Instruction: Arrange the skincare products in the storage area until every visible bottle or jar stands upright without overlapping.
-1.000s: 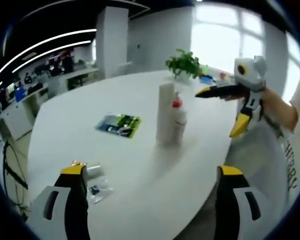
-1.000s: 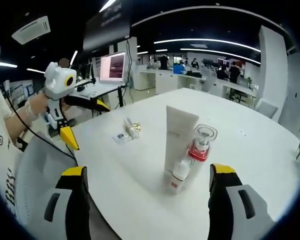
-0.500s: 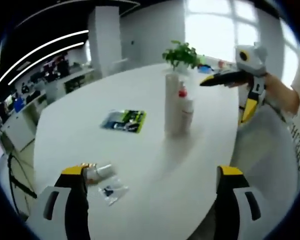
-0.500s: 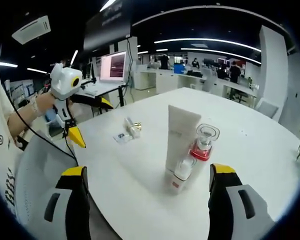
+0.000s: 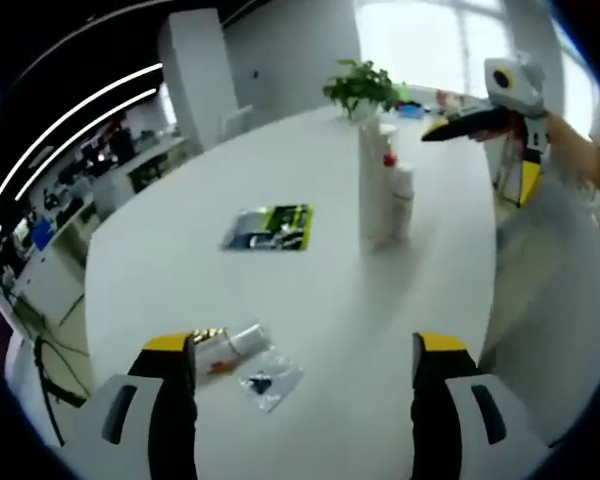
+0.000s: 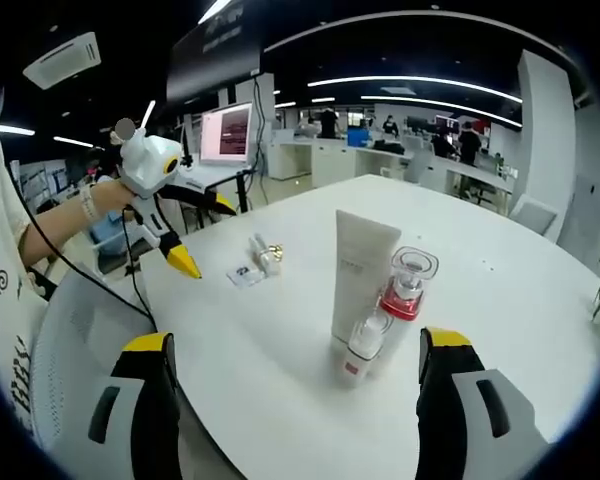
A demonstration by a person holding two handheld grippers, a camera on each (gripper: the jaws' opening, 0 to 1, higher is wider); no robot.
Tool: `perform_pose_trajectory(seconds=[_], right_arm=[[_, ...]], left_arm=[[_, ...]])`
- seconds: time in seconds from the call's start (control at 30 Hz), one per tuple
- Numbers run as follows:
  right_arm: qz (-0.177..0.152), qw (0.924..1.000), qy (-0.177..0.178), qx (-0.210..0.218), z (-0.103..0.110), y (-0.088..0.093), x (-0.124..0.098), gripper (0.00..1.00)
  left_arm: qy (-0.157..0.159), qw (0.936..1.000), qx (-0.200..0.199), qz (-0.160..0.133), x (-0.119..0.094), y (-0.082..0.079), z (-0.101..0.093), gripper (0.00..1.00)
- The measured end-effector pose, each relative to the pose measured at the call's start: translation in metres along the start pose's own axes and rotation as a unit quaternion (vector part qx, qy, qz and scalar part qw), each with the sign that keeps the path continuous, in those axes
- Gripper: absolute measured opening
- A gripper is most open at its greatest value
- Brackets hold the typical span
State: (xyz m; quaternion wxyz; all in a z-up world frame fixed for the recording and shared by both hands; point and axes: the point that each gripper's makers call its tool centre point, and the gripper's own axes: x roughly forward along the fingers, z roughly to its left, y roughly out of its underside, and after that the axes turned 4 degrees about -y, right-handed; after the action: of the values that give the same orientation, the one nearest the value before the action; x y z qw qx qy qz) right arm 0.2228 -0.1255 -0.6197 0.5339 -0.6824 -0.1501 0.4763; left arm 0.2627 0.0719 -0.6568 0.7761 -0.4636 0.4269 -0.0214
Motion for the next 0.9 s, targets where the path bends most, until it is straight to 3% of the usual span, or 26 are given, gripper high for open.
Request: perform_pose_trajectory(seconds=[0.3, 0.57, 0.9], right_arm=[[0.002, 1.0000, 0.001, 0.000, 0.000, 0.001, 0.000, 1.00], [0.000, 1.0000, 0.001, 0.001, 0.001, 0.001, 0.000, 1.00], [0.002, 1.0000, 0.002, 0.006, 0.002, 0.004, -0.001, 1.00]], left_arm=[[-0.002, 0.9991, 0.035, 0.025, 0.011, 0.011, 0.021, 0.69], [0.011, 0.9988, 0.034, 0.035, 0.017, 0.020, 0.039, 0.55], [0.013, 0.9935, 0.092, 0.066, 0.031, 0.027, 0.058, 0.35]])
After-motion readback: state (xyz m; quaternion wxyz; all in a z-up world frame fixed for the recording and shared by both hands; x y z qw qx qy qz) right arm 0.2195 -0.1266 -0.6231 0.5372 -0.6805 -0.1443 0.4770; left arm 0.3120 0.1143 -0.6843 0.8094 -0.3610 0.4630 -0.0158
